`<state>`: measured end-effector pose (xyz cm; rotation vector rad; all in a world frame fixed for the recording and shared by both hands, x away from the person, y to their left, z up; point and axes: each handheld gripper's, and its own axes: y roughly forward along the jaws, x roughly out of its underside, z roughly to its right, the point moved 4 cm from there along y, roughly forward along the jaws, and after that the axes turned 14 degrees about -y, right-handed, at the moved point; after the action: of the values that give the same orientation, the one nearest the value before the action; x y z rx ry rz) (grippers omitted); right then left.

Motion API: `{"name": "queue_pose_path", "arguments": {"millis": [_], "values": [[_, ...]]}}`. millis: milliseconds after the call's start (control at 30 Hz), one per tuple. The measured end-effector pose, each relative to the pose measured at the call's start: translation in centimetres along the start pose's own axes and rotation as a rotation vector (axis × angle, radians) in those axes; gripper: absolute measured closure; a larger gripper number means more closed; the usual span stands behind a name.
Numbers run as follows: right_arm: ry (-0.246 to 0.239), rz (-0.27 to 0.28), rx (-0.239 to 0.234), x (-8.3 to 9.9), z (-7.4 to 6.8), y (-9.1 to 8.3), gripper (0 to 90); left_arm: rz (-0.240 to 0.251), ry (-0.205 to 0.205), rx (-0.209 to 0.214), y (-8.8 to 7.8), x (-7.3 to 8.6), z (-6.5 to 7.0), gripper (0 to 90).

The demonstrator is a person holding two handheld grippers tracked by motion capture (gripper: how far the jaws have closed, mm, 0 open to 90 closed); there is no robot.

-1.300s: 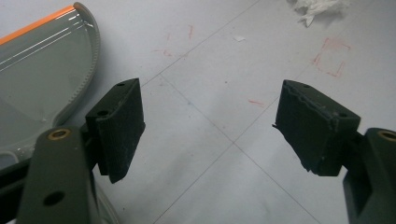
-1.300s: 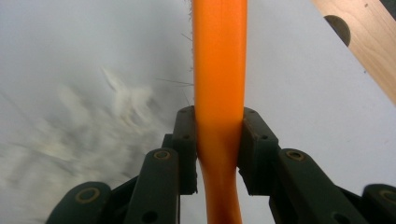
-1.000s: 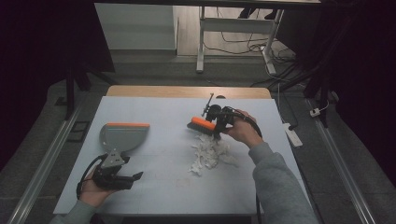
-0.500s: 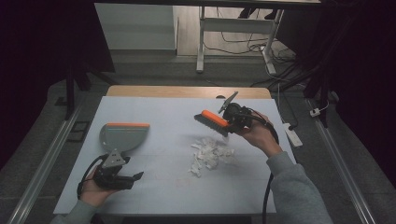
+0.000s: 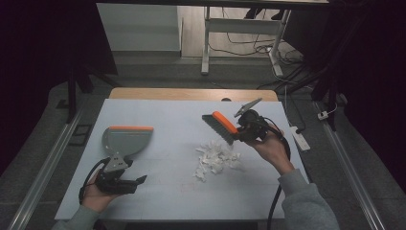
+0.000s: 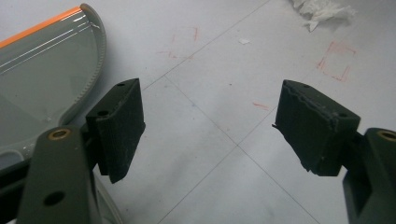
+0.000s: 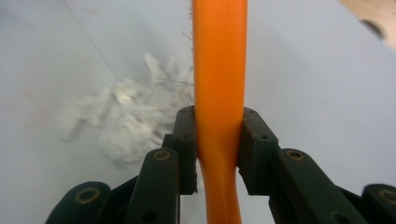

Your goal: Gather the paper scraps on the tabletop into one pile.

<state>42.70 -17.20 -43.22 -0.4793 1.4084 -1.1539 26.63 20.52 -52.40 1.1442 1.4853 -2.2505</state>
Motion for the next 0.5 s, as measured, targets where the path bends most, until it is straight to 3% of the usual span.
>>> {"name": "queue_pose_path", "arguments": {"millis": [67, 167, 200, 267, 333, 433, 500], "values": [[0.040, 0.046, -0.071, 0.3, -0.2, 0.2, 70.3, -0.001, 0.001, 0.001, 0.0, 0.0, 0.1, 24.7], [0.054, 0.066, -0.117, 0.4, -0.7, 0.8, 70.3, -0.001, 0.000, 0.001, 0.0, 0.0, 0.1, 24.7], [0.062, 0.058, -0.114, 0.4, -0.7, 1.0, 70.3, -0.001, 0.000, 0.000, 0.0, 0.0, 0.1, 24.7], [0.057, -0.001, -0.060, 0.6, -0.4, 1.6, 70.3, 0.001, -0.003, 0.002, 0.0, 0.0, 0.0, 24.7], [0.067, -0.014, -0.027, 0.7, 0.1, 2.0, 70.3, 0.003, -0.003, 0.003, -0.1, 0.0, 0.0, 24.7], [0.162, 0.109, -0.137, 0.6, 1.2, 1.5, 70.3, 0.004, -0.004, 0.006, -0.1, 0.1, 0.0, 24.8], [0.165, 0.149, -0.155, 0.3, 1.4, 0.6, 70.3, 0.003, -0.005, 0.006, -0.1, 0.0, 0.0, 24.8]]}}
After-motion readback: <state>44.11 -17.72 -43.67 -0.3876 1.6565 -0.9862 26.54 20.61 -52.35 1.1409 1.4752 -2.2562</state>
